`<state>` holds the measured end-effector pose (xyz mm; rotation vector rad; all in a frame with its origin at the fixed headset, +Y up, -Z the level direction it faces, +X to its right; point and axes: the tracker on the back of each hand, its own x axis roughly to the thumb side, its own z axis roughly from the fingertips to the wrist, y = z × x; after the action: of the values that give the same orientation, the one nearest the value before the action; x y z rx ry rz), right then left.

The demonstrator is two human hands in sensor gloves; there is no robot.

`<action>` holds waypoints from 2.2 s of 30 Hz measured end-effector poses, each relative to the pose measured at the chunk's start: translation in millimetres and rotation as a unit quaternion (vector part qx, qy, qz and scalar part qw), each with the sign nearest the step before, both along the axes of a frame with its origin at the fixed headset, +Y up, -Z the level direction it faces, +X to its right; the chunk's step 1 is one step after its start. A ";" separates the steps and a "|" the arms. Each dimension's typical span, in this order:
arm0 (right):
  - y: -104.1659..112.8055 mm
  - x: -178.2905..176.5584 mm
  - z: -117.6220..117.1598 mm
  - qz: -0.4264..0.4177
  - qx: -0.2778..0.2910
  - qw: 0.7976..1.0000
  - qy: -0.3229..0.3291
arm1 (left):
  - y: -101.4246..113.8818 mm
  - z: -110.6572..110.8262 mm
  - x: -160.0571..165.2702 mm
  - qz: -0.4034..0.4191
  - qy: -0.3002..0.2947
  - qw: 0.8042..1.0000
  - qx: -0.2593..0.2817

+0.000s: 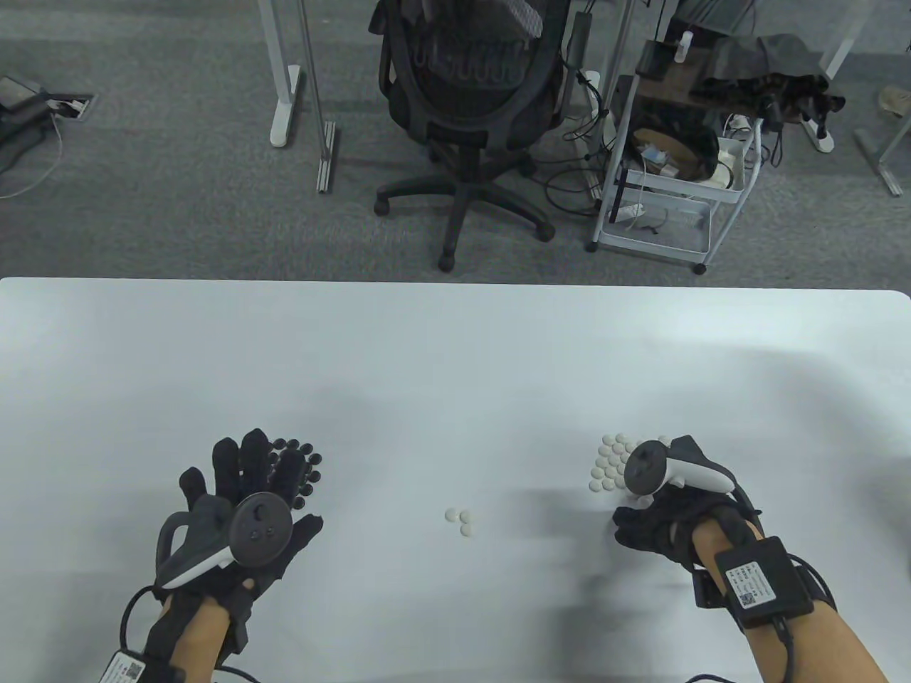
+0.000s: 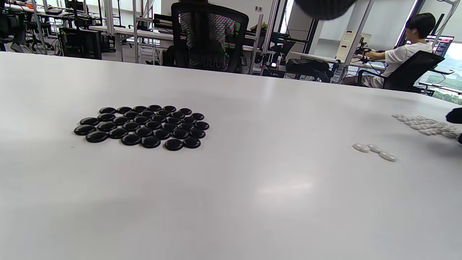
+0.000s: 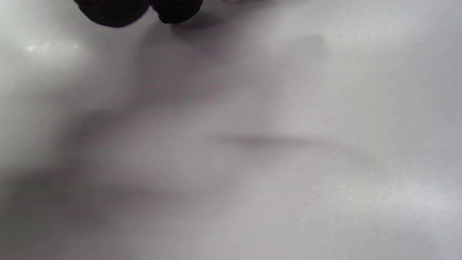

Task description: Go stone sorting task

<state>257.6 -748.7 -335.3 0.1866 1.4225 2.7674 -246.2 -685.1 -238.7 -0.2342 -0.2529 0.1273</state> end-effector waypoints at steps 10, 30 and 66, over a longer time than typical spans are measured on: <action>-1.2 0.1 -17.8 -0.014 0.015 0.999 -0.027 | -0.1 -0.2 -0.3 0.002 0.002 1.000 -0.001; 28.1 -134.6 -3.1 -0.100 -0.007 0.985 0.143 | -0.2 -0.5 -1.4 0.005 0.001 1.000 -0.002; 0.9 -23.8 -7.5 -0.002 0.015 1.000 0.012 | 0.0 1.7 -1.0 0.008 -0.003 1.000 0.004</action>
<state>233.8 -747.8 -342.8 0.2246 1.3859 2.7942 -247.3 -685.1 -237.0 -0.2244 -0.2603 0.1411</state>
